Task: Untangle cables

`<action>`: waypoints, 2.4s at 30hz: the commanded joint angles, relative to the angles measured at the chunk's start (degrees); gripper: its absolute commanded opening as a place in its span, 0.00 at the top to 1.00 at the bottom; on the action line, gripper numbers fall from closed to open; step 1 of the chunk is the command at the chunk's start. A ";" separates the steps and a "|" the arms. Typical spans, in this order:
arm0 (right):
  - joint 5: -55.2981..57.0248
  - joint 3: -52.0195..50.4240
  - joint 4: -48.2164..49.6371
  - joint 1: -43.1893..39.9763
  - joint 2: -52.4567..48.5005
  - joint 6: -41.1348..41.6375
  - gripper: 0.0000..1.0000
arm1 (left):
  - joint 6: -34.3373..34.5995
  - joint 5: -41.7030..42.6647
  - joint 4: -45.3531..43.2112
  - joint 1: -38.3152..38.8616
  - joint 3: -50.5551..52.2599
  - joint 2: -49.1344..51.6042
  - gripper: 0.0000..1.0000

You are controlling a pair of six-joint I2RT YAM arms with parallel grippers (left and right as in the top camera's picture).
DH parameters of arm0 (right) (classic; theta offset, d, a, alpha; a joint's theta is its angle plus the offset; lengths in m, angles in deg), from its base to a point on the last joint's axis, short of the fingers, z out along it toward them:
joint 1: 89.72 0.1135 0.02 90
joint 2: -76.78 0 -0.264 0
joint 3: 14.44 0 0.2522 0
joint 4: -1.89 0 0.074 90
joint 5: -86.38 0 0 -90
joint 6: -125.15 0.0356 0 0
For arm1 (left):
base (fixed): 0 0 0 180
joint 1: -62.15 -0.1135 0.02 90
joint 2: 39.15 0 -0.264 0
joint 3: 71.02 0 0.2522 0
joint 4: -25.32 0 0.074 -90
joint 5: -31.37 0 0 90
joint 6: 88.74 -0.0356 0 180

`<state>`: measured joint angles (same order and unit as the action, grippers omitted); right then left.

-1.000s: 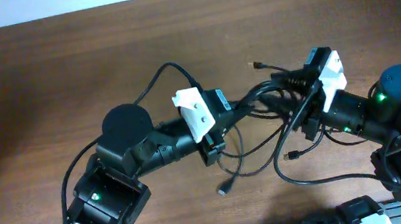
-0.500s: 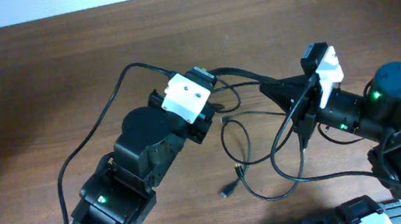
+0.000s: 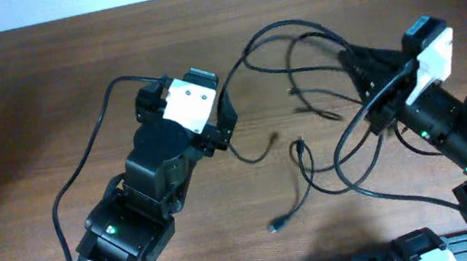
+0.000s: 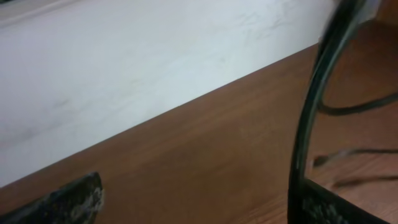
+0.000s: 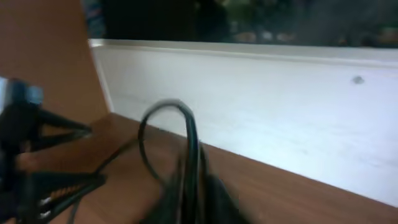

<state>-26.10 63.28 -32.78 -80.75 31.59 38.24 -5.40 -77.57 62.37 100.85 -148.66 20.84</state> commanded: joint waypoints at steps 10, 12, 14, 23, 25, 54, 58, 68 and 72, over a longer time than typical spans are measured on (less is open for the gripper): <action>16.15 1.40 -12.15 -0.37 -0.50 0.20 0.28 | 4.50 -0.79 2.54 -0.24 -0.79 -0.39 0.01; 17.46 1.40 -17.00 -0.37 -2.43 0.17 0.23 | 4.50 1.64 2.56 -0.24 -0.79 -0.37 0.01; 19.17 1.29 -20.90 -0.37 -4.70 0.17 0.21 | 4.50 1.75 3.34 -0.24 -0.79 -0.15 0.01; 14.05 1.20 -30.71 -0.37 -28.59 -5.57 0.17 | 4.48 1.70 10.21 -0.24 -0.79 2.80 0.01; 13.90 1.20 -30.56 -0.37 -32.04 -5.90 0.17 | 5.20 -0.39 10.73 -0.26 -0.79 2.80 0.01; 24.26 1.18 -32.22 -0.37 -44.52 -15.28 0.02 | 10.51 10.60 18.45 -13.73 -0.79 -0.44 0.01; 24.26 1.18 -29.97 -0.37 -47.21 -15.28 0.42 | 10.51 10.60 18.64 -13.73 -0.79 -0.44 0.01; 24.24 1.42 -29.64 -0.37 -47.76 -15.21 0.96 | 10.51 10.60 19.30 -13.73 -0.79 -0.44 0.01; 24.22 9.81 -40.33 -0.37 -45.57 -14.80 0.96 | 10.49 10.60 19.30 -13.73 -0.79 -0.44 0.01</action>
<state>-2.32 66.52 -70.30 -80.86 -15.84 23.01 4.35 -67.56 81.76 87.45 -148.66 20.88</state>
